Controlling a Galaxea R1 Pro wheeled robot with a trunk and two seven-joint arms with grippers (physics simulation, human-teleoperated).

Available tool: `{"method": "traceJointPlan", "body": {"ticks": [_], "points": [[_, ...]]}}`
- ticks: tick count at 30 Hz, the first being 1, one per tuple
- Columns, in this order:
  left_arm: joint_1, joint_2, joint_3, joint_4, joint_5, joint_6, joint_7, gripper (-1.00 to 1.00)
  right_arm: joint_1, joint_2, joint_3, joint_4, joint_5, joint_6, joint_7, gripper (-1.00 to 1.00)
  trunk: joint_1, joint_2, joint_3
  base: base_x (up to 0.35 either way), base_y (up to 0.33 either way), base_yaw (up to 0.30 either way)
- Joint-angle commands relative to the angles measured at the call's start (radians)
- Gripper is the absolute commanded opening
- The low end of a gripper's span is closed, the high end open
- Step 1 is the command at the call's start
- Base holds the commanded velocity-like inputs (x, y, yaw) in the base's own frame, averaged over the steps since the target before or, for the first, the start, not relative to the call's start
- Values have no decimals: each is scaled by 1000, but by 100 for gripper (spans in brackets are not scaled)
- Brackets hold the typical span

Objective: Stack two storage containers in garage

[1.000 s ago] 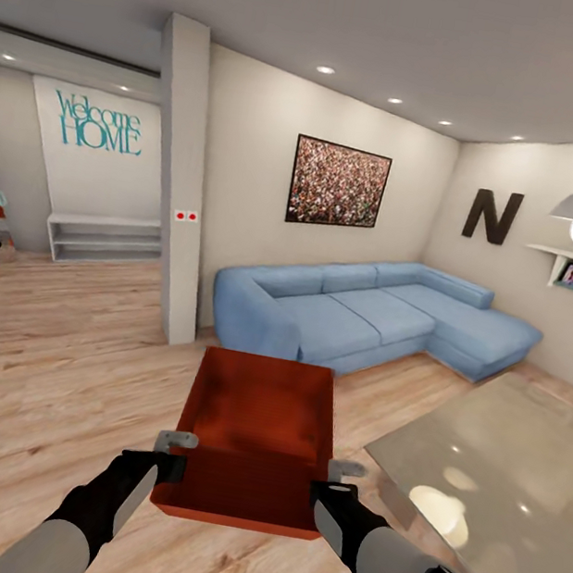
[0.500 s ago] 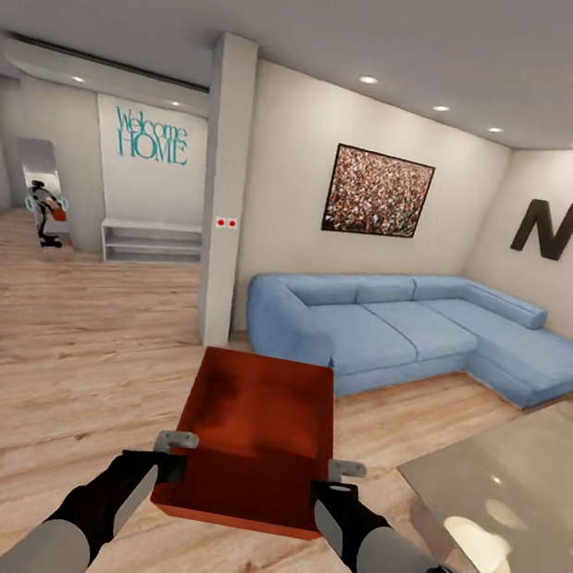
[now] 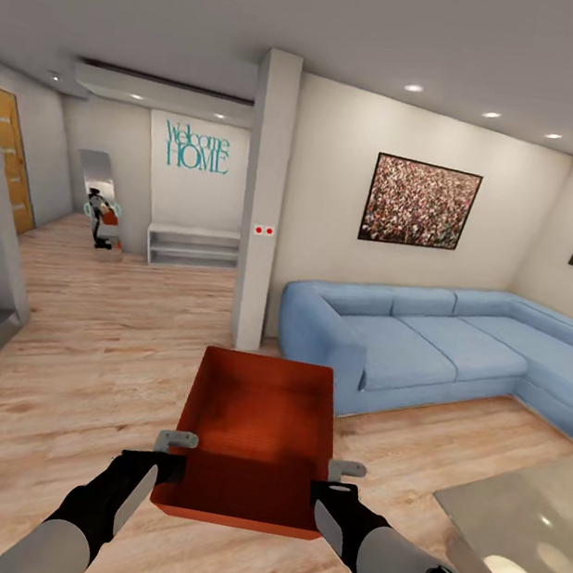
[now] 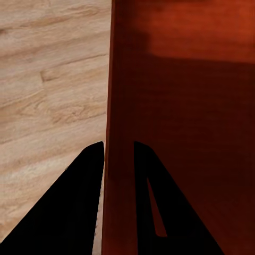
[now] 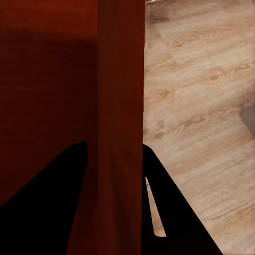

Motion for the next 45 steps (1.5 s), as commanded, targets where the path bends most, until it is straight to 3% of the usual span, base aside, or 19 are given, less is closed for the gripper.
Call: {"method": "traceJointPlan", "body": {"ticks": [1,45], "points": [[-1,0,3,-3,-11,6,9,-100,0,-1,14,18,-7,7,-15,-100,0,-1,0,0,0,269],[-1,0,1,-3,-11,6,9,-100,0,1,14,18,-7,7,-15,-100,0,-1,21,3,0,269]]}}
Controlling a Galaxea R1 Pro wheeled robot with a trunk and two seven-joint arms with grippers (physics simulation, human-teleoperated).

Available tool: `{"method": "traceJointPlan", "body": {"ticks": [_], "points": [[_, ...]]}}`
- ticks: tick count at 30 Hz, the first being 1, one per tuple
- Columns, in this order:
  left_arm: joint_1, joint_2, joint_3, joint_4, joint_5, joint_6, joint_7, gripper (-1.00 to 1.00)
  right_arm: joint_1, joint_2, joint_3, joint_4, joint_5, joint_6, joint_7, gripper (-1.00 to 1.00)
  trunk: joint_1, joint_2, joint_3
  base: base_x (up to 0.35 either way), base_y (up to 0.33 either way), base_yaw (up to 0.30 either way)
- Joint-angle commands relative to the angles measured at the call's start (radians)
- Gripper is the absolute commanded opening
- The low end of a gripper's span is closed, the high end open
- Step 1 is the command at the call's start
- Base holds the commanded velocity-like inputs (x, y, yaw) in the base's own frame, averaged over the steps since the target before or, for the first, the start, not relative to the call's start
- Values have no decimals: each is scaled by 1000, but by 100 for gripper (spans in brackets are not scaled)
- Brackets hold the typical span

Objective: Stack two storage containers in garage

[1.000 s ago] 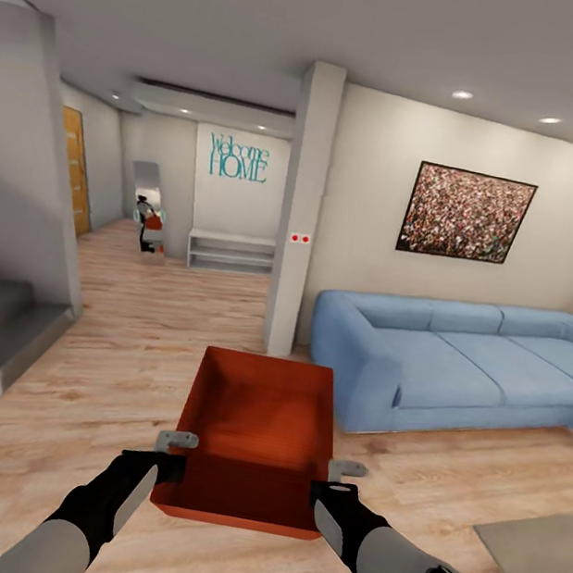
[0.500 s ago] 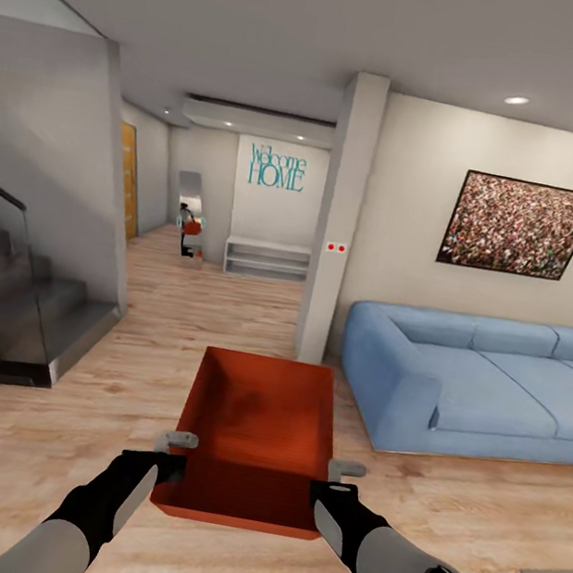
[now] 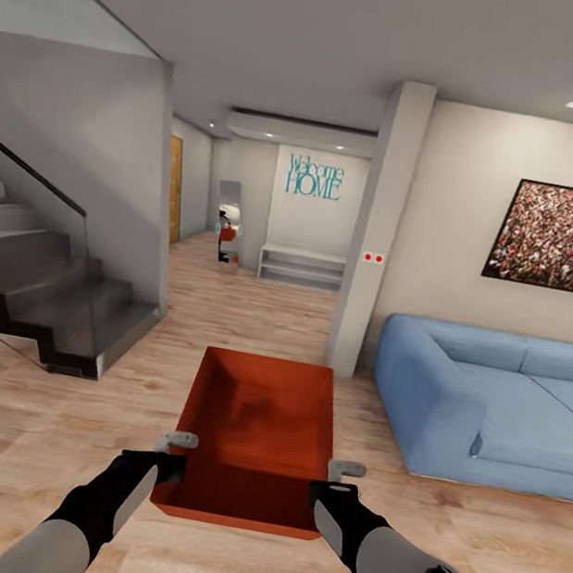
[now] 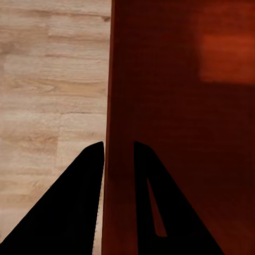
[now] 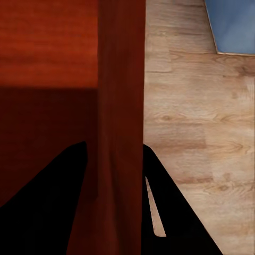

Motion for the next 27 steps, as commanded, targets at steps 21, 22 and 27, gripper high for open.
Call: {"method": "traceJointPlan", "body": {"ticks": [21,22,27], "points": [[-1,0,4,12,-13,6,8,-100,0,-1,18,15,-13,7,-15,-100,1,-1,2,295,0,105],[-1,1,4,12,-13,6,8,-100,0,-1,18,15,-13,7,-15,-100,1,-1,2,322,0,0],[-1,1,4,12,-13,6,8,-100,0,-2,18,15,-13,7,-15,-100,1,-1,2,322,0,0]]}}
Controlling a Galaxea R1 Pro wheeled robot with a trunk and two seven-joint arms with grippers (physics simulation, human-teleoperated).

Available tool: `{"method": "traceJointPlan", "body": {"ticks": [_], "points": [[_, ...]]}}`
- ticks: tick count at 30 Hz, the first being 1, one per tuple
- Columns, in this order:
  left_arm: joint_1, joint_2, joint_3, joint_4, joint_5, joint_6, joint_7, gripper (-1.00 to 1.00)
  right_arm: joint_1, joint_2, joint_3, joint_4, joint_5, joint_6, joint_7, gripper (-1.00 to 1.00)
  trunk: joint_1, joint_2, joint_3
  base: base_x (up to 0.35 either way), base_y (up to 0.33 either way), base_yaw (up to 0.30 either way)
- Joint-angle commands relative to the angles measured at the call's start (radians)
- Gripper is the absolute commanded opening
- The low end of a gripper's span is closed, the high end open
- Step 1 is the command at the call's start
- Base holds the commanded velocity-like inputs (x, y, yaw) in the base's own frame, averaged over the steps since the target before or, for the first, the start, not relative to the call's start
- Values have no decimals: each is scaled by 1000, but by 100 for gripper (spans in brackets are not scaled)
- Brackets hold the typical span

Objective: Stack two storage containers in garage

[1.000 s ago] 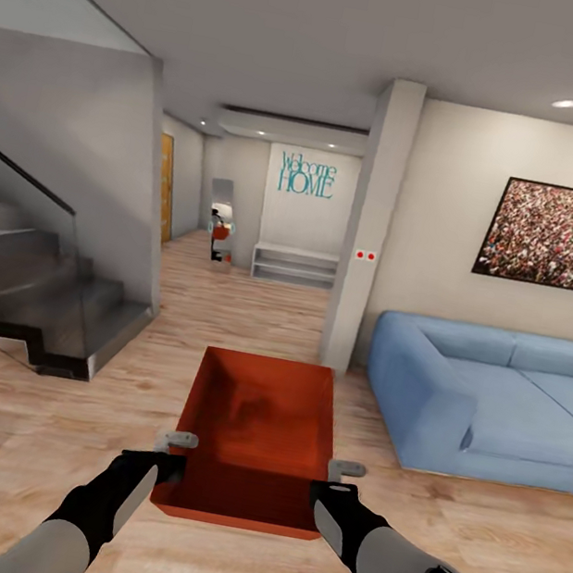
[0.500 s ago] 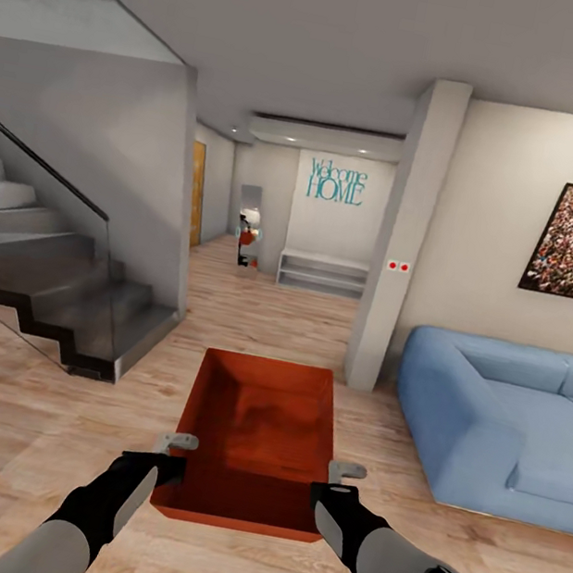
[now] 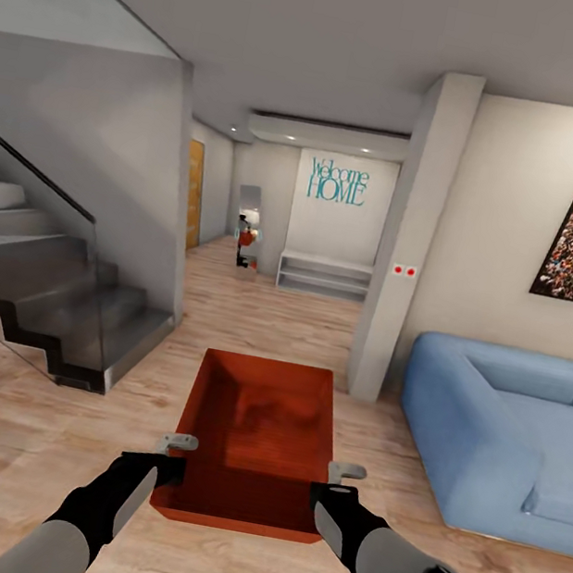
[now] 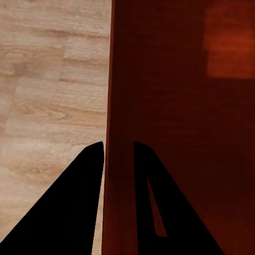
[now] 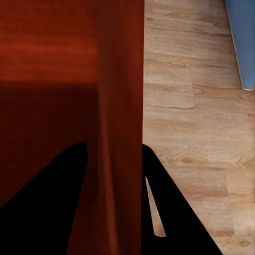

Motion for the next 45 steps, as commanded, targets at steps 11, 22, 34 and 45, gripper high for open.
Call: {"method": "traceJointPlan", "body": {"ticks": [11,22,34,45], "points": [[0,1,5,-2,-16,7,10,-100,0,-5,1,2,6,6,-20,-100,1,-1,0,322,0,0],[0,2,5,-2,-16,7,10,-100,0,-6,1,2,6,6,-20,-100,1,-1,0,322,0,0],[0,2,5,-2,-16,7,10,-100,0,-6,1,2,6,6,-20,-100,1,-1,0,322,0,69],[0,2,5,-2,-16,7,10,-100,0,-6,1,2,6,6,-21,-100,1,-1,0,322,0,242]]}}
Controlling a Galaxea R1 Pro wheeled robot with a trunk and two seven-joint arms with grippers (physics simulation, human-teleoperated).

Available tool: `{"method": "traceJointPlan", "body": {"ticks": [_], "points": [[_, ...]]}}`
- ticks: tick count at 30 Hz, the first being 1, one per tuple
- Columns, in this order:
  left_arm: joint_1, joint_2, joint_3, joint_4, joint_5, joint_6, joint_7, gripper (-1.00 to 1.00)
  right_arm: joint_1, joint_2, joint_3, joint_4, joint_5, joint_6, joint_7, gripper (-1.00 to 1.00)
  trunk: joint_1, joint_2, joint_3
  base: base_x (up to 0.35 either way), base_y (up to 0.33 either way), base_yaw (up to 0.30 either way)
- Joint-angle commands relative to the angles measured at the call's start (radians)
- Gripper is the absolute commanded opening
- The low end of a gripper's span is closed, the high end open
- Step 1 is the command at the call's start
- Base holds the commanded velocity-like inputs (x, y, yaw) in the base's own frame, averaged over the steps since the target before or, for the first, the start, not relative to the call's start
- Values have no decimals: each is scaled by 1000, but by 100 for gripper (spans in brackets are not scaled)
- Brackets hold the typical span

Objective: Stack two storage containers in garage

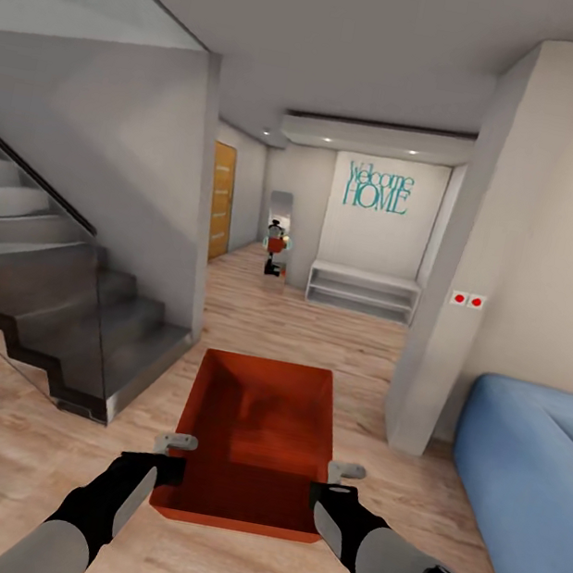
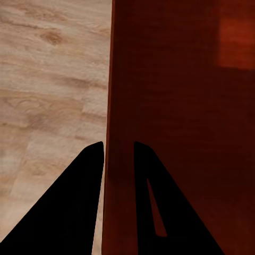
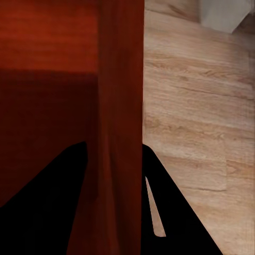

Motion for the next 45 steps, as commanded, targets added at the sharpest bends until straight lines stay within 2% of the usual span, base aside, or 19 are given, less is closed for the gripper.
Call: {"method": "traceJointPlan", "body": {"ticks": [1,45], "points": [[0,0,6,-2,-18,7,10,-100,0,-7,-1,3,9,5,-18,-100,1,-1,0,322,0,29],[0,-1,4,0,-18,7,10,-100,0,-7,-1,2,9,5,-19,-100,1,-1,0,322,0,1]]}}
